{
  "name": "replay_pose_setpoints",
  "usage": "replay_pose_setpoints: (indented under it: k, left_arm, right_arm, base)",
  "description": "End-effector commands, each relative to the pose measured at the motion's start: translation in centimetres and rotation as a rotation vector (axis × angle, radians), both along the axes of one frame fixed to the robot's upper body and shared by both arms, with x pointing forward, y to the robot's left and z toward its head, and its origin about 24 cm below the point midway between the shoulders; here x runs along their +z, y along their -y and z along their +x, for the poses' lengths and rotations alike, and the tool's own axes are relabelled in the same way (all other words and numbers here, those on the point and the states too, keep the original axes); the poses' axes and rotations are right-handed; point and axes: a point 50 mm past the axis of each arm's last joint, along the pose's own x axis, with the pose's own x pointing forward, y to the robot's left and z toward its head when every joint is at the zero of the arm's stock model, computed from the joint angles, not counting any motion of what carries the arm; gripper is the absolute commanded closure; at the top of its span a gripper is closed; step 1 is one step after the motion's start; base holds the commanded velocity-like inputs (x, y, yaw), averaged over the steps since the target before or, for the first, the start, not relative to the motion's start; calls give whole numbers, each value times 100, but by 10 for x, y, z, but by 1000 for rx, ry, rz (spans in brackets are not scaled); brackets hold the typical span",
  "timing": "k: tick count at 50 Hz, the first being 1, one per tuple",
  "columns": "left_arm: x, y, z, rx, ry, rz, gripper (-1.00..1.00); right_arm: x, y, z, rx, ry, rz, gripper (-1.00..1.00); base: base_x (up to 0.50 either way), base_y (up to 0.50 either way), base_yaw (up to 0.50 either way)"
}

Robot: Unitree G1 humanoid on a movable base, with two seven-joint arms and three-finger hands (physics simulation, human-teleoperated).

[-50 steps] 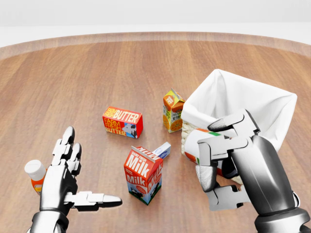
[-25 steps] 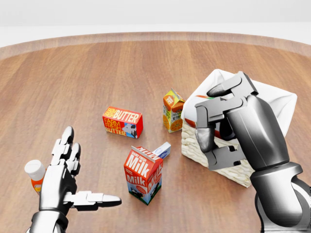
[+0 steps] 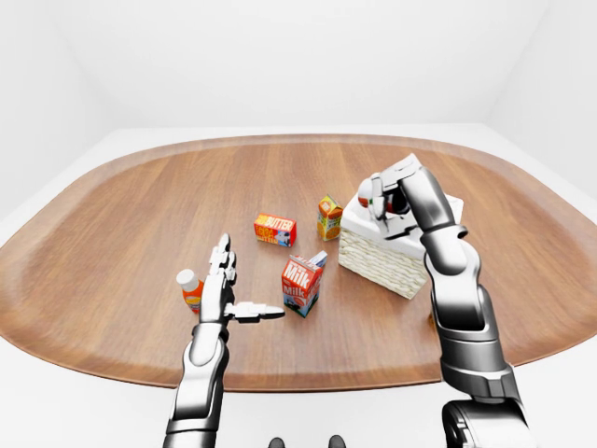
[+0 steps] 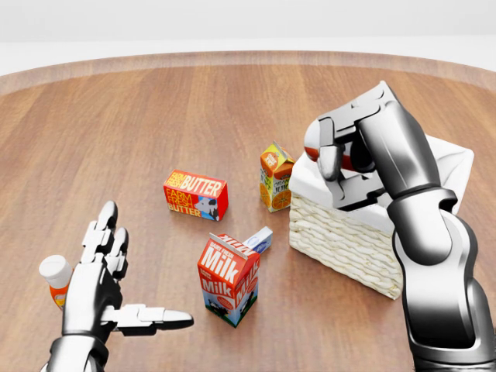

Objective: Pick up the tomato sauce, and put it in the basket.

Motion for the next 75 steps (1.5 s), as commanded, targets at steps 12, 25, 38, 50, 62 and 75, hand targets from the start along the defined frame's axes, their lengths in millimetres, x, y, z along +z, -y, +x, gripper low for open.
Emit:
replay_pose_setpoints:
  k: [12, 25, 38, 50, 62, 75]
  left_arm:
    - [0, 0, 0, -2, -2, 3, -100]
    - [0, 0, -1, -3, 0, 4, -100]
    - [-1, 1, 0, -6, -2, 0, -100]
    - [0, 1, -1, -6, -1, 1, -100]
    - [-1, 1, -1, -5, 0, -1, -100]
    - [2, 1, -2, -4, 3, -6, -100]
  right_arm:
    - [-36, 29, 66, -149, -144, 45, 100]
    - [-48, 52, 85, -275, -228, 74, 100]
    - [-59, 67, 89, -357, -302, 92, 100]
    - [-78, 73, 87, -403, -383, 91, 100]
    - [-82, 72, 86, -395, -408, 108, 100]
    - [-78, 71, 87, -349, -416, 191, -100]
  base:
    - [0, 0, 0]
    - [0, 0, 0]
    - [0, 0, 0]
    - [0, 0, 0]
    - [0, 0, 0]
    - [0, 0, 0]
